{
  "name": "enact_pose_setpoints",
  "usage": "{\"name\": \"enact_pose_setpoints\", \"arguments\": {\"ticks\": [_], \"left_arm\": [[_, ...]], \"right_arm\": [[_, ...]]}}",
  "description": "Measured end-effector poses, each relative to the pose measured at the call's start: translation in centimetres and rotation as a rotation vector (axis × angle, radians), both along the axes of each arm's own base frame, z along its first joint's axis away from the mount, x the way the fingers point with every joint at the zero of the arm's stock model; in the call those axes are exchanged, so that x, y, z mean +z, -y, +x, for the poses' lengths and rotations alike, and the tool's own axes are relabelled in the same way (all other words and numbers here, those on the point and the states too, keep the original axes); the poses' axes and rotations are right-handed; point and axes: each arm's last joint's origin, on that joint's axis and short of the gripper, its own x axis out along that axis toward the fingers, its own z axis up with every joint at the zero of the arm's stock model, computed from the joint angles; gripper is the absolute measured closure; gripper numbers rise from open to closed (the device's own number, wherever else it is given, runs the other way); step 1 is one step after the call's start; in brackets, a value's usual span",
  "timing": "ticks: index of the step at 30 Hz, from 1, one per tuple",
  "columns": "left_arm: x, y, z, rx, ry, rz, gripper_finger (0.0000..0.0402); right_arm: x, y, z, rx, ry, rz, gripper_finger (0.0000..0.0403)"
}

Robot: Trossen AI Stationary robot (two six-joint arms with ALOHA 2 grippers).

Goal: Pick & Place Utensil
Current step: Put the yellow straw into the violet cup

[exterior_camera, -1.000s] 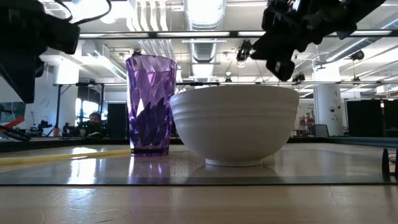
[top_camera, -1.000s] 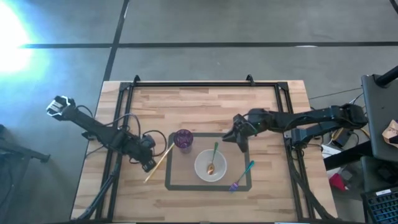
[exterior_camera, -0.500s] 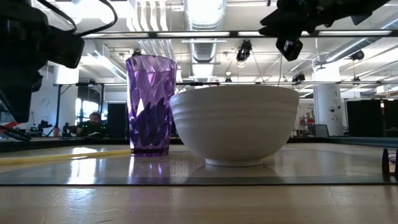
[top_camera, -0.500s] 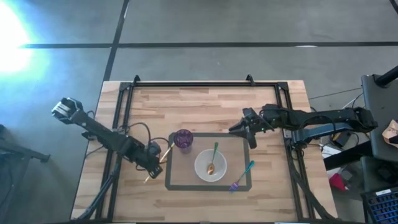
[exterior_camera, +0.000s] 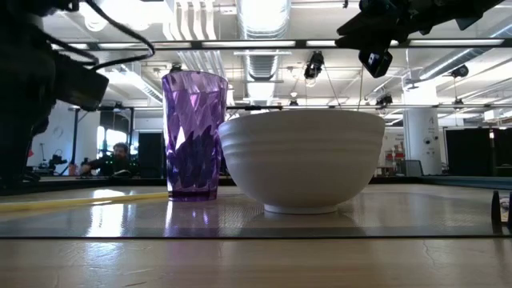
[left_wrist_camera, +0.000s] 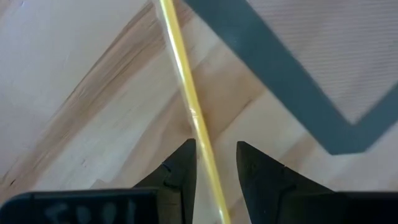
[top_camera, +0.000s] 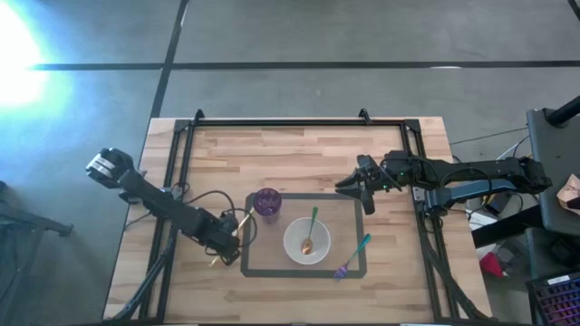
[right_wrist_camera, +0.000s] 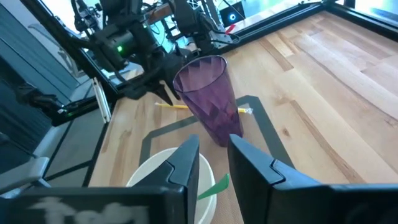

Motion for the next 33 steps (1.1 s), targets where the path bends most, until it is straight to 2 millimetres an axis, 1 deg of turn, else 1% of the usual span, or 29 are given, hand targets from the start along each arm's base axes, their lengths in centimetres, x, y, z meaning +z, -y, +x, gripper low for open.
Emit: {"name": "enact_pose_setpoints", "arguments": {"ticks": [10,18,22,29,33], "left_arm": [[-1.8,0.3,0.5,0.0,-0.058,0.035,0.0296],[-2.5,0.3,0.6,0.0,-0.084,0.053,0.0298],[-2.5,0.3,0.5,-0.006,-0.091,0.058,0.0321],[-2.6,0.1,0.2,-0.016,-0.119,0.077,0.0391],[-2.8,0.0,0.0,-0.008,-0.13,0.081,0.0393]], "right_arm": [[0.0,0.0,0.0,0.006,0.0,-0.017,0.0334],[0.0,0.0,0.0,0.006,0.0,-0.018,0.0326],[0.0,0.0,0.0,0.006,0.0,-0.018,0.032],[0.0,0.0,0.0,0.007,-0.001,-0.018,0.0319],[0.0,0.0,0.0,0.007,-0.001,-0.018,0.0328]]}}
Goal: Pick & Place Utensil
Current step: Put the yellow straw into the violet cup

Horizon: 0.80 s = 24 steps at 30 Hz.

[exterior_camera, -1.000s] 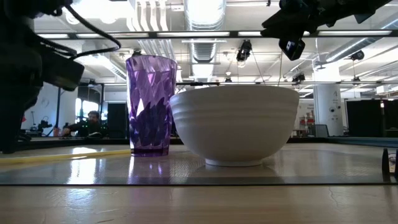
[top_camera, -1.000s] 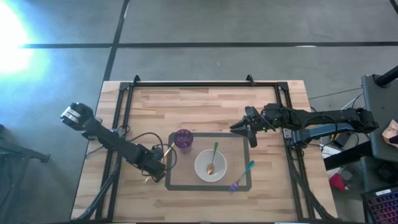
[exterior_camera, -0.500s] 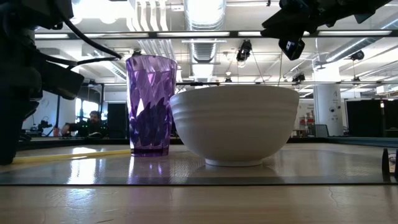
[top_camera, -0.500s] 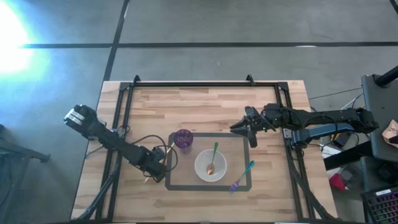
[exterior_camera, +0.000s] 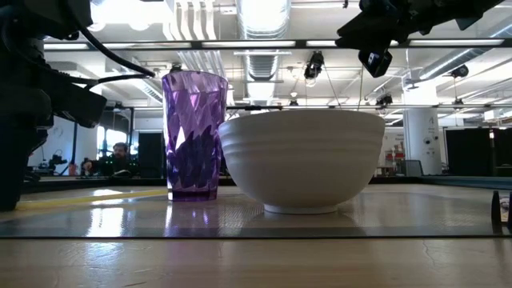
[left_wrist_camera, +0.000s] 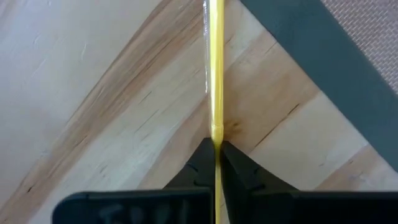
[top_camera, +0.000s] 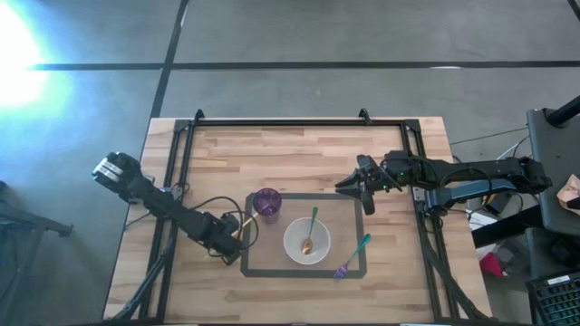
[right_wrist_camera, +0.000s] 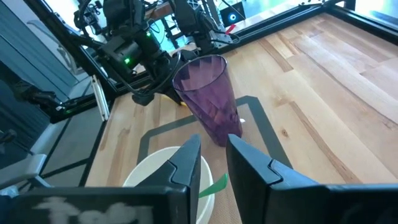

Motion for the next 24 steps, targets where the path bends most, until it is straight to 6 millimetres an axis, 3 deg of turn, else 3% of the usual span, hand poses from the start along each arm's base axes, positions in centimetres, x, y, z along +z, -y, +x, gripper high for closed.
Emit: {"name": "enact_pose_setpoints", "arguments": {"ticks": [8,17,24], "left_arm": [[0.3,-0.2,-0.3,0.014,-0.005,0.011,0.0398],[1.7,-1.9,-3.0,0.069,-0.173,0.161,0.0401],[3.6,-2.2,-3.3,0.066,-0.092,0.152,0.0401]], "right_arm": [[0.0,0.0,0.0,0.0,-0.002,0.0,0.0337],[0.0,0.0,0.0,0.002,-0.002,-0.004,0.0324],[0.0,0.0,0.0,0.003,-0.002,-0.007,0.0323]]}}
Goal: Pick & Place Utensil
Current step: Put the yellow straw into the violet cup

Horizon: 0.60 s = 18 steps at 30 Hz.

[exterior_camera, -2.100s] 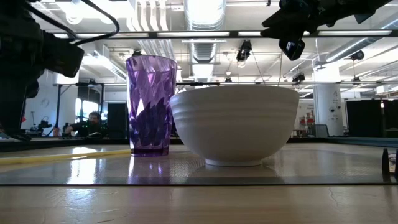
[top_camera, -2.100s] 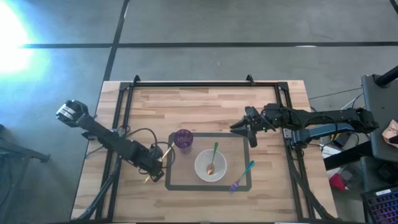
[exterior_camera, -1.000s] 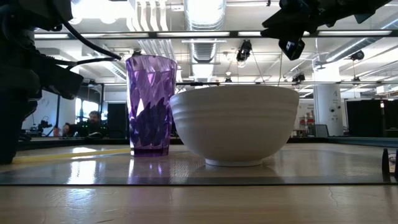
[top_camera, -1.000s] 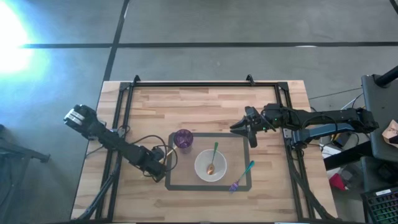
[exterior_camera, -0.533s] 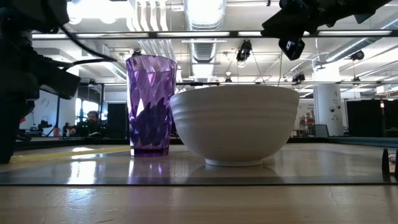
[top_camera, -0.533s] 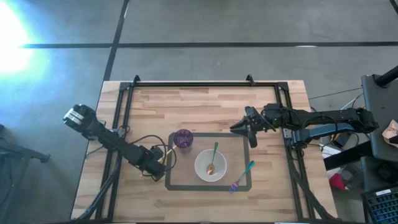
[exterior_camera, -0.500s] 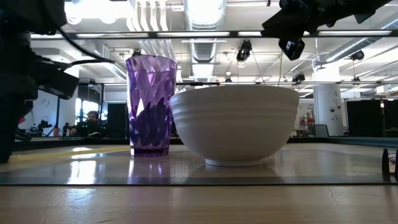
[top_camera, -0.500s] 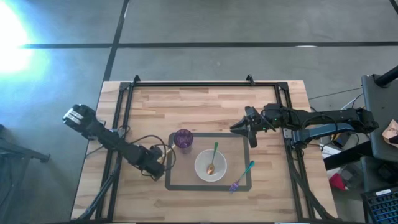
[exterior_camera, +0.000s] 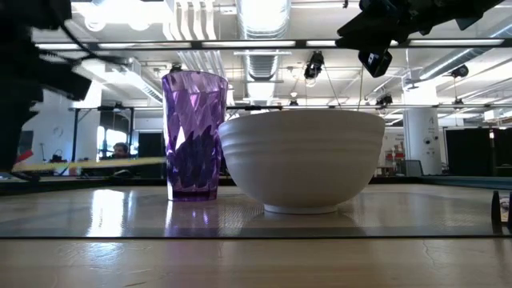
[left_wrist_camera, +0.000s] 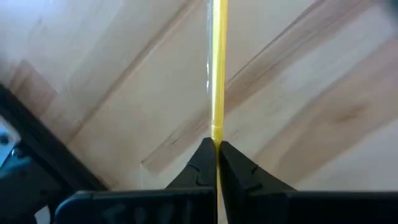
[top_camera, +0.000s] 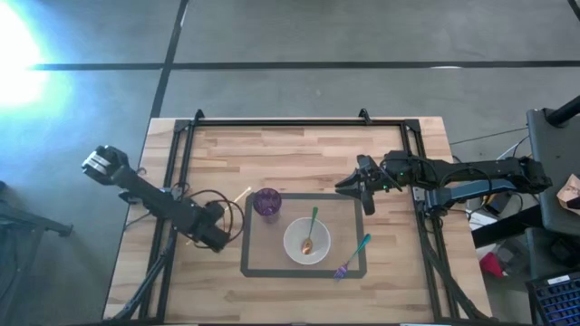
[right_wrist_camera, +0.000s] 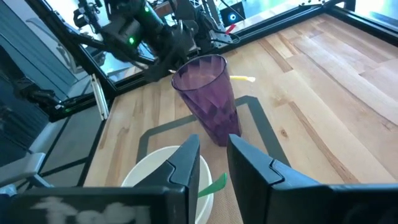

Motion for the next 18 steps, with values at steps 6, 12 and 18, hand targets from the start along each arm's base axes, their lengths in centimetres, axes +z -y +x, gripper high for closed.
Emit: {"name": "enact_pose_setpoints", "arguments": {"ticks": [6,12,18], "left_arm": [[2.5,-0.7,-0.8,-0.006,0.079,0.057,0.0401],[5.5,-1.5,-1.1,-0.038,0.268,0.152,0.0401],[8.5,-2.1,-1.3,-0.081,0.441,0.254,0.0401]], "right_arm": [[0.0,0.0,0.0,0.002,0.0,-0.006,0.0336],[0.0,0.0,0.0,0.002,0.0,-0.006,0.0338],[0.0,0.0,0.0,0.002,0.001,-0.006,0.0329]]}}
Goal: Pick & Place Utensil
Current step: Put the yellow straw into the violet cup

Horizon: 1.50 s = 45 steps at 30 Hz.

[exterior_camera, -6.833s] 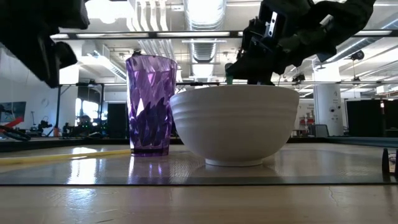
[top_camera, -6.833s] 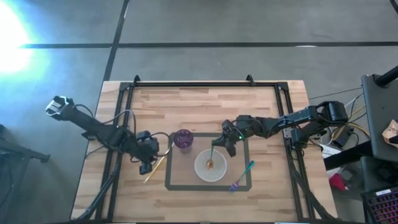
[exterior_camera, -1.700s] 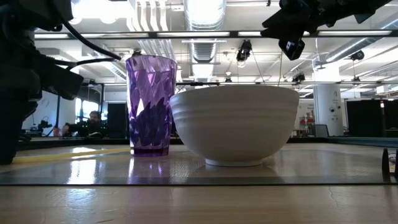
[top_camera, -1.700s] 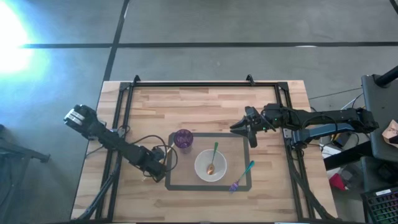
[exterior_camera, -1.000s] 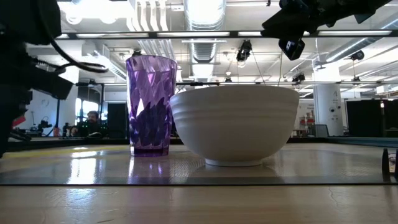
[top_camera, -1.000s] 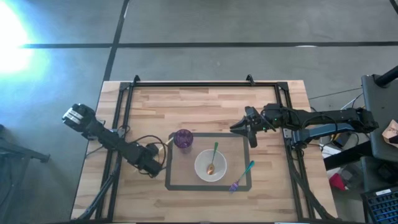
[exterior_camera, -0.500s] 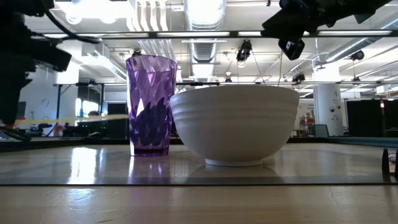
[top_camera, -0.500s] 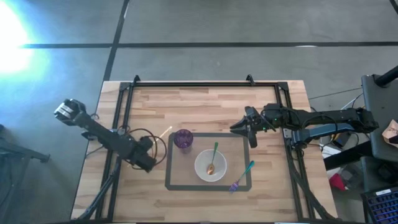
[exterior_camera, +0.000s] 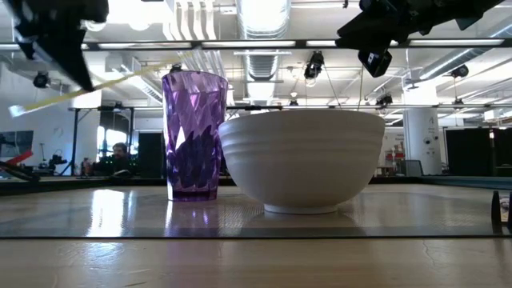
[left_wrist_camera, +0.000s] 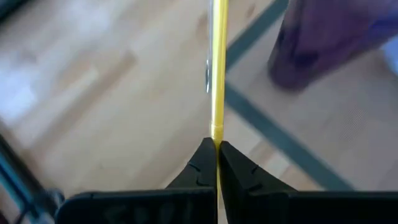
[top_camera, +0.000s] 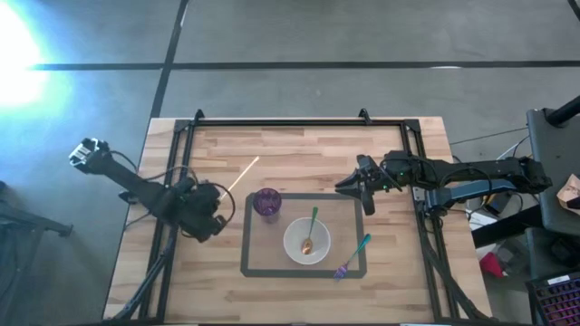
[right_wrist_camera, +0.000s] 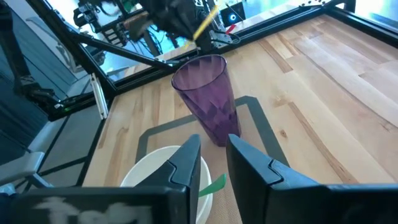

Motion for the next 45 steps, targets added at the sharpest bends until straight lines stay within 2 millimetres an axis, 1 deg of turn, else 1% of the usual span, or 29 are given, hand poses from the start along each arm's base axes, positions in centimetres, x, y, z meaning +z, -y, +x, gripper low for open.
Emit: {"name": "enact_pose_setpoints", "arguments": {"ticks": [5,10,17,23,29,35,41,45], "left_arm": [[2.3,-0.4,0.0,-0.024,0.116,0.12,0.0401],[4.0,-0.5,0.5,-0.057,0.203,0.266,0.0401],[5.4,0.2,2.1,-0.136,0.345,0.397,0.0401],[6.2,0.8,3.1,-0.193,0.41,0.449,0.0401],[6.4,1.1,3.8,-0.179,0.436,0.496,0.0401],[5.9,1.8,5.3,-0.166,0.439,0.547,0.0401],[5.1,2.5,7.2,-0.17,0.438,0.568,0.0401],[4.6,2.9,8.3,-0.178,0.453,0.547,0.0401]], "right_arm": [[0.0,0.0,0.0,0.0,0.0,0.0,0.0323],[0.0,0.0,0.0,0.0,0.0,-0.001,0.033],[0.0,0.0,0.0,0.001,0.0,-0.004,0.0341],[0.0,0.0,0.0,0.001,0.0,-0.004,0.0338],[-0.2,0.0,0.0,0.001,-0.005,-0.003,0.0329],[-0.9,0.1,-0.1,-0.02,-0.025,-0.009,0.0323],[-0.9,0.1,-0.1,-0.023,-0.024,-0.01,0.0333],[-0.9,0.1,-0.1,-0.024,-0.02,-0.008,0.0339]]}}
